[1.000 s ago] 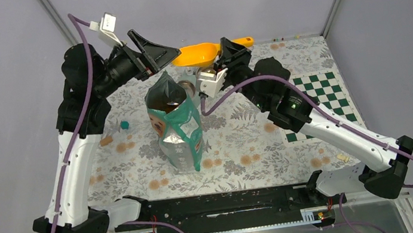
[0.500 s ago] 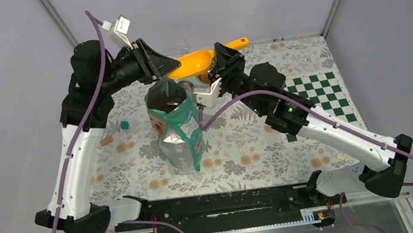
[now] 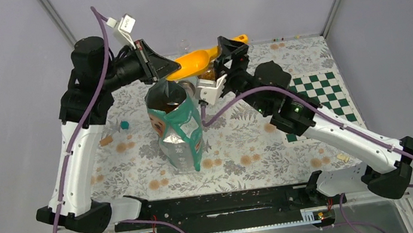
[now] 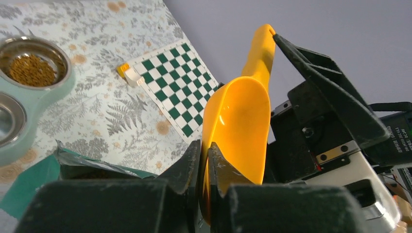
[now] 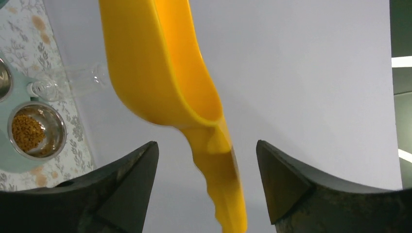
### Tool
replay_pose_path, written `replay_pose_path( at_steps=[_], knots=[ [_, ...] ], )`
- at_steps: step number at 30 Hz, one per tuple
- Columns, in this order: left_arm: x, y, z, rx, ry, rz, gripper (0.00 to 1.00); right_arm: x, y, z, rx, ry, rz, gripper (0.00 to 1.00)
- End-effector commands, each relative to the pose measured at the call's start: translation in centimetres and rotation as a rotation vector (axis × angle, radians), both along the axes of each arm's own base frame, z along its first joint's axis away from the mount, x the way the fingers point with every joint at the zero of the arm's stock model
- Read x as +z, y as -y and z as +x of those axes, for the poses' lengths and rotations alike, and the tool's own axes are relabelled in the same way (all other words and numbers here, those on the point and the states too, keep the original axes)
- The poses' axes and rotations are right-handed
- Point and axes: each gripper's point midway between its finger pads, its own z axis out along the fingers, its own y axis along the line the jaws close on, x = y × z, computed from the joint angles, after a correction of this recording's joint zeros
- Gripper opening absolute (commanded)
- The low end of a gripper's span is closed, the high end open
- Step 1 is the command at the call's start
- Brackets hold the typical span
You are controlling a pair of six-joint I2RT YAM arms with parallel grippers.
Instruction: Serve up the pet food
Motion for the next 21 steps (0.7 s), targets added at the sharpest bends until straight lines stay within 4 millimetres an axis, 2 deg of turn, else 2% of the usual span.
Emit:
replay_pose_path(
  at_steps=[1, 6, 9, 14, 16, 19, 21],
  knots=[
    [5.1, -1.9, 0.1, 0.107, 0.177, -0.035, 0.00, 4.4, 2.5, -2.5, 0.040, -0.070, 0.273, 0.88],
    [6.6, -4.5, 2.4, 0.309, 0.208, -0.074, 0.00, 3.0, 5.1, -3.0, -0.024, -0.247, 0.409, 0.92],
    [7.0, -4.4, 2.9, 0.316, 0.193, -0.109, 0.00, 3.4, 7.5, -2.7, -0.067, -0.409, 0.621, 0.92],
    [6.9, -3.9, 3.3, 0.292, 0.176, -0.117, 0.00, 2.1, 9.5, -2.0, -0.115, -0.706, 0.943, 0.94],
    [6.6, -3.8, 3.5, 0.288, 0.171, -0.112, 0.00, 1.4, 9.2, -1.9, -0.110, -0.868, 1.064, 0.95],
    [6.3, -3.7, 3.6, 0.285, 0.164, -0.107, 0.00, 0.9, 7.5, -2.3, -0.054, -1.122, 1.214, 0.95],
    [6.1, -3.6, 3.6, 0.279, 0.166, -0.099, 0.00, 1.1, 5.6, -3.1, 0.033, -1.315, 1.280, 0.94]
  ],
)
